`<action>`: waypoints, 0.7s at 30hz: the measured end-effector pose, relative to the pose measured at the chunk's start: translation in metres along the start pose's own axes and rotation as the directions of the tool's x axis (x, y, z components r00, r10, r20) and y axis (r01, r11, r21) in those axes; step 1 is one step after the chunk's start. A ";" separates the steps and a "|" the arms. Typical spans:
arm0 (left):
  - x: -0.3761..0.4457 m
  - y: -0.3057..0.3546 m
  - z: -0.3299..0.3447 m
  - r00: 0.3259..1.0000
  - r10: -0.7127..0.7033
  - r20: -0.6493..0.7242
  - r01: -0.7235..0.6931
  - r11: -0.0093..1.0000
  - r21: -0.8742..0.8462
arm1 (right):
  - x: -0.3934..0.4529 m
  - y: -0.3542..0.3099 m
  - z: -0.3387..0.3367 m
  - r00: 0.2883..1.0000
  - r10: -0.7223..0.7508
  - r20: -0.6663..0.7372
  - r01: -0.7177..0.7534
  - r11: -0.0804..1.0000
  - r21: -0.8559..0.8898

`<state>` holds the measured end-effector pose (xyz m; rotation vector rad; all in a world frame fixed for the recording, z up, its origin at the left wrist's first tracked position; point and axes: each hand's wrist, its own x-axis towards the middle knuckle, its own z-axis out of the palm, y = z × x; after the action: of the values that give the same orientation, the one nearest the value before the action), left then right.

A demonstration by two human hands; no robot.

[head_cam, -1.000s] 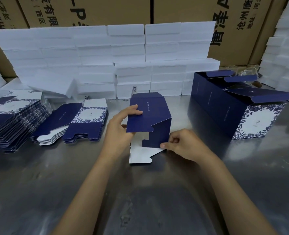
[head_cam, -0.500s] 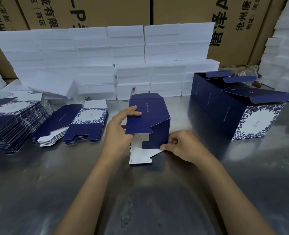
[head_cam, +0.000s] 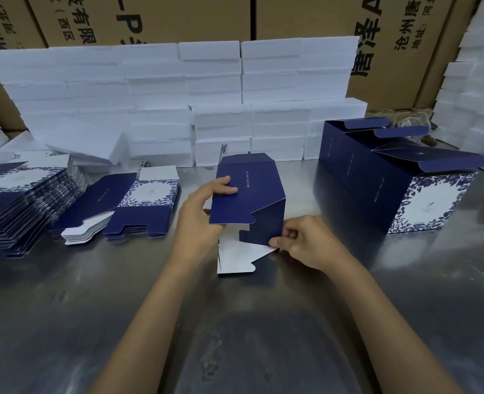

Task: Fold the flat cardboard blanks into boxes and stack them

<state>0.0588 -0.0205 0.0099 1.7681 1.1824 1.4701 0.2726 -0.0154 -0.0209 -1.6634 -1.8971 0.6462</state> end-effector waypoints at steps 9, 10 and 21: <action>0.000 0.000 0.000 1.000 -0.007 0.004 0.007 1.000 -0.021 | -0.002 -0.006 -0.005 0.999 -0.007 -0.050 0.008 1.000 0.002; 0.000 0.000 0.000 1.000 -0.007 0.004 0.007 1.000 -0.021 | -0.003 -0.006 -0.006 0.999 -0.002 -0.049 0.002 1.000 0.004; 0.000 0.004 0.001 0.999 -0.014 0.031 0.014 1.000 -0.001 | -0.003 -0.005 -0.010 0.985 -0.039 -0.167 0.049 0.997 0.058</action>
<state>0.0612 -0.0220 0.0131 1.7719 1.1753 1.4306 0.2755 -0.0192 -0.0102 -1.5806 -1.7729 0.5270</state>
